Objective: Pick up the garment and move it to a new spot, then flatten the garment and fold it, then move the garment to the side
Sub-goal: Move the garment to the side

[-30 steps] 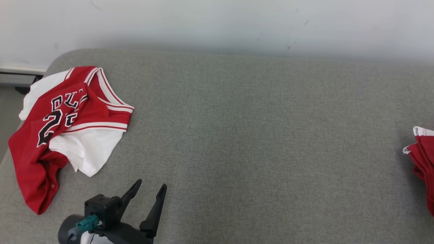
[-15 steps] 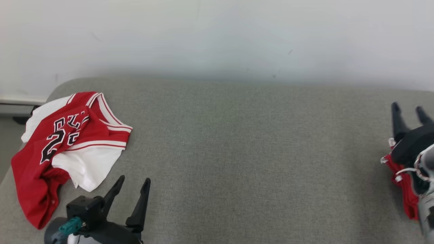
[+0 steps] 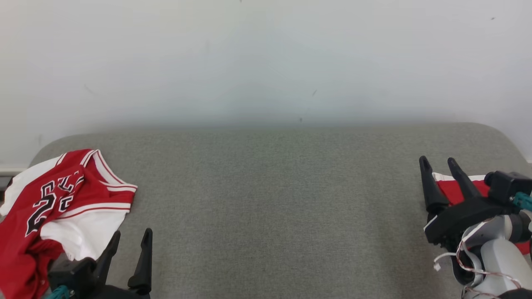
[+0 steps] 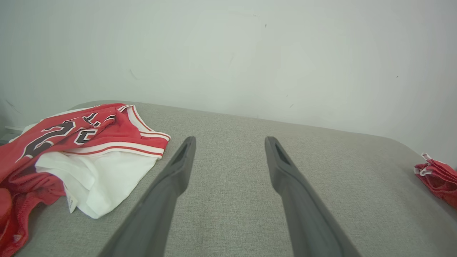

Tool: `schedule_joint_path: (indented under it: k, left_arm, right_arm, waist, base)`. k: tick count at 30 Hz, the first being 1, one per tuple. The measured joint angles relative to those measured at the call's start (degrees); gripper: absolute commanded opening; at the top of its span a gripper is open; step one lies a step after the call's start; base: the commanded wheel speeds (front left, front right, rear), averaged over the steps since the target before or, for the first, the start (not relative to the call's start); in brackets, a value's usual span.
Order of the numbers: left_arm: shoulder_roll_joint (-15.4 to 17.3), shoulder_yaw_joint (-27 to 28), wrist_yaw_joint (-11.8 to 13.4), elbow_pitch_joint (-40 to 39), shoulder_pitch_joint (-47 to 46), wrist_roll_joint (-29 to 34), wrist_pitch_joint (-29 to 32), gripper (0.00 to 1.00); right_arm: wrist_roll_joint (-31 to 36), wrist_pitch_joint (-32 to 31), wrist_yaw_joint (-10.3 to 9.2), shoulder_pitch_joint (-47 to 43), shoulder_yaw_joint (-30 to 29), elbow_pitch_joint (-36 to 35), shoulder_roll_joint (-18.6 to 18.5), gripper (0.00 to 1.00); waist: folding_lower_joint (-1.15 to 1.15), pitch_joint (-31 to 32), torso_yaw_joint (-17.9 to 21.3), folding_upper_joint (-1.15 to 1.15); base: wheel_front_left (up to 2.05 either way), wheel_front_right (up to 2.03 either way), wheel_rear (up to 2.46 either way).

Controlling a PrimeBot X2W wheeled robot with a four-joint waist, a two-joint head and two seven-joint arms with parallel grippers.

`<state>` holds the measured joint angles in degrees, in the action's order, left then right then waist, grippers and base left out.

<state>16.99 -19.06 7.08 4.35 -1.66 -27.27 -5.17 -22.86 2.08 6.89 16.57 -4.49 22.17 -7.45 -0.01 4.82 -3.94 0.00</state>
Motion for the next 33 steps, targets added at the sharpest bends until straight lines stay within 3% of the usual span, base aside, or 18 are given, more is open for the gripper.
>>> schedule_joint_path:
  k: [13,33]
  left_arm:
    - [-1.19,2.11,0.03,0.34,2.95,0.94,0.26,1.0]
    - [-2.09,5.08,0.04,1.82,4.95,1.99,2.21,1.0]
  right_arm:
    - [-0.12,1.47,0.01,-10.5,1.72,-6.05,2.27,1.0]
    - [-0.82,1.53,-1.86,-12.69,4.65,-7.28,3.94,1.0]
  waist:
    - [0.0,2.41,2.82,0.0]
    - [0.01,1.81,1.91,0.0]
  base:
    - [0.0,0.0,0.0]
    - [0.0,0.0,0.0]
